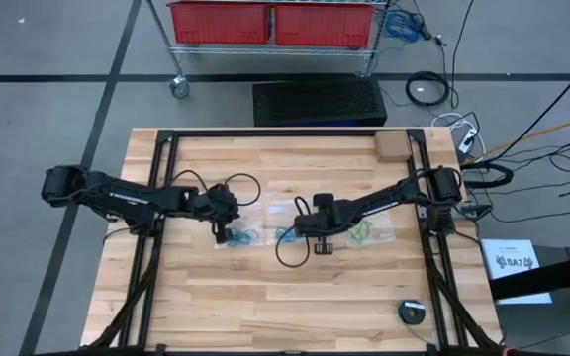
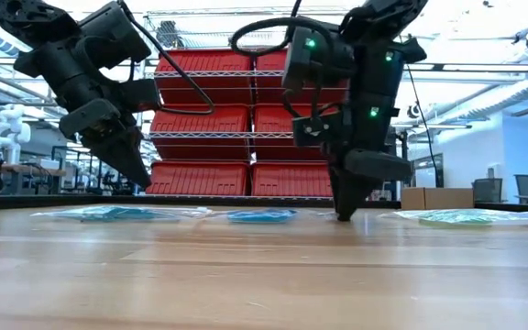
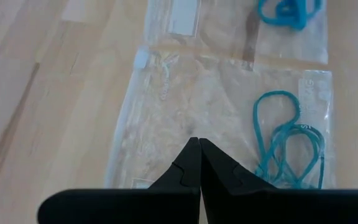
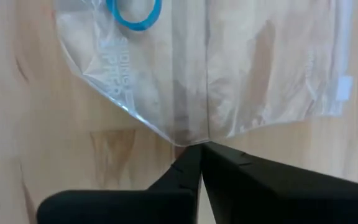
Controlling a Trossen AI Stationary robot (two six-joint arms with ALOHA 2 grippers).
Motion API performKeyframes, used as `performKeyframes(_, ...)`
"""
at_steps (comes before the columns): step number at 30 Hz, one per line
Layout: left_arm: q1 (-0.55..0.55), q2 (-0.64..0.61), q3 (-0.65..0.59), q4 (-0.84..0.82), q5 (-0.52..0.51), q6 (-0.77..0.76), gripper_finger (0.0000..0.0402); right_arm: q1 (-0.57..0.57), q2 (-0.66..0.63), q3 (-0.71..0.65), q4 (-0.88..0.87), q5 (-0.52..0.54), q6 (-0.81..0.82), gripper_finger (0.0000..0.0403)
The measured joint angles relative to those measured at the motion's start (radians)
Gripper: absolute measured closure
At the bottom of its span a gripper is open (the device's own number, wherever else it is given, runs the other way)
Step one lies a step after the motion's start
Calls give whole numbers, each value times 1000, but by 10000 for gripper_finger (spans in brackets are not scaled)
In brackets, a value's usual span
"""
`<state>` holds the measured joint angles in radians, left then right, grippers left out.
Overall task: Sort rubber bands
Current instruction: Adjust the transparent zip bags and align them to the center of the table
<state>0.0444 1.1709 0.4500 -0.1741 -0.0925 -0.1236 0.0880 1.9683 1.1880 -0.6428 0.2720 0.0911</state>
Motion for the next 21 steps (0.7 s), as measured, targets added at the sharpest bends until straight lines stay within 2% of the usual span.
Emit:
performKeyframes(5, 0, 0, -9, 12, 0, 0, 400, 9, -32, -2, 121, -17, 5, 401)
performKeyframes(10, 0, 0, -47, 80, 0, -2, 400, 12, -40, 0, 287, -109, -7, 402)
performKeyframes(14, 0, 20, -65, 207, 3, 4, 400, 11, -40, 0, 281, -118, -17, 402)
performKeyframes(18, 0, 103, -65, 358, 70, 41, 400, 3, -34, -26, 308, -118, 16, 403)
performKeyframes(21, 0, 198, -63, 446, 118, 59, 400, 3, -34, -83, 449, -123, 28, 403)
